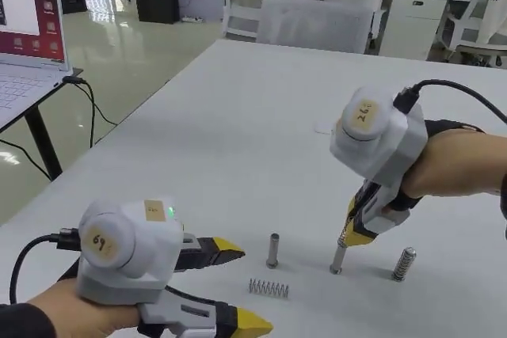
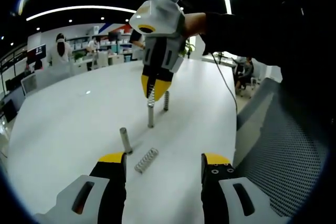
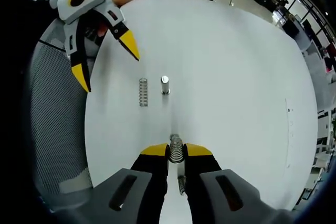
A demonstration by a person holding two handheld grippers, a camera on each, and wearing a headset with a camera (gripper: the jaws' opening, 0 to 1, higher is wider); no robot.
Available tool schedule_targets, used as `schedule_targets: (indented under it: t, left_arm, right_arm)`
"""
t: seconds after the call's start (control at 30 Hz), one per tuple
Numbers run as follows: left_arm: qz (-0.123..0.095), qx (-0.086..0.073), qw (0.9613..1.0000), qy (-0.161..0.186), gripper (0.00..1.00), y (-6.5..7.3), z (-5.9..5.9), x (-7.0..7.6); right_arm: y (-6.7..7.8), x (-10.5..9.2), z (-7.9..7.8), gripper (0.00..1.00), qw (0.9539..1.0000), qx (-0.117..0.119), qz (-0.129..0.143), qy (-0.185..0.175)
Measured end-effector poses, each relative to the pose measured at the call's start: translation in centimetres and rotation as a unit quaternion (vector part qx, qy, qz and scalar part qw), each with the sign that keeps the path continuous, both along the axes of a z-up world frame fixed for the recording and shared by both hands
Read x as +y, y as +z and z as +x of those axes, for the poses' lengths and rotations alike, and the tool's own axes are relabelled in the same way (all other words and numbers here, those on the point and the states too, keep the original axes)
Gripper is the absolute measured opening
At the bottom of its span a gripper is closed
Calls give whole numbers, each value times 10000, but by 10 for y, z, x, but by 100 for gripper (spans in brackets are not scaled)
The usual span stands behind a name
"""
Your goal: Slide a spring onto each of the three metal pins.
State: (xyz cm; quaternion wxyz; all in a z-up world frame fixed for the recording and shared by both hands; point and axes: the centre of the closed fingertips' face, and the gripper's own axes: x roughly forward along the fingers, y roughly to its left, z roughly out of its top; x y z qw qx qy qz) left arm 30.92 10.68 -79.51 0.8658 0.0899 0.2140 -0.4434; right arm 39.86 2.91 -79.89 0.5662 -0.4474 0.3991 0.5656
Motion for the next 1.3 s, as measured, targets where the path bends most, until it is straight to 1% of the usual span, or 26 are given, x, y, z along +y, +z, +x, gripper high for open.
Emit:
schedule_targets:
  t: [0.23, 0.7, 0.9, 1.17, 1.3]
  left_arm:
    - [15, 11, 10000, -2, 52, -1, 0, 0]
    - [23, 20, 10000, -11, 51, -1, 0, 0]
    - [22, 25, 10000, -14, 51, -2, 0, -1]
    - [28, 38, 10000, -20, 51, -2, 0, -1]
    - [32, 44, 10000, -20, 51, -2, 0, -1]
  right_arm:
    - [-12, 2, -2, 8, 9999, 39, -119, 46]
    - [-35, 2, -3, 8, 9995, 151, -291, 24]
    - [-42, 1, -3, 9, 9994, 178, -301, -20]
    - [-53, -2, -6, 9, 9990, 194, -392, 3]
    - [-53, -1, -6, 9, 9991, 212, -360, -14]
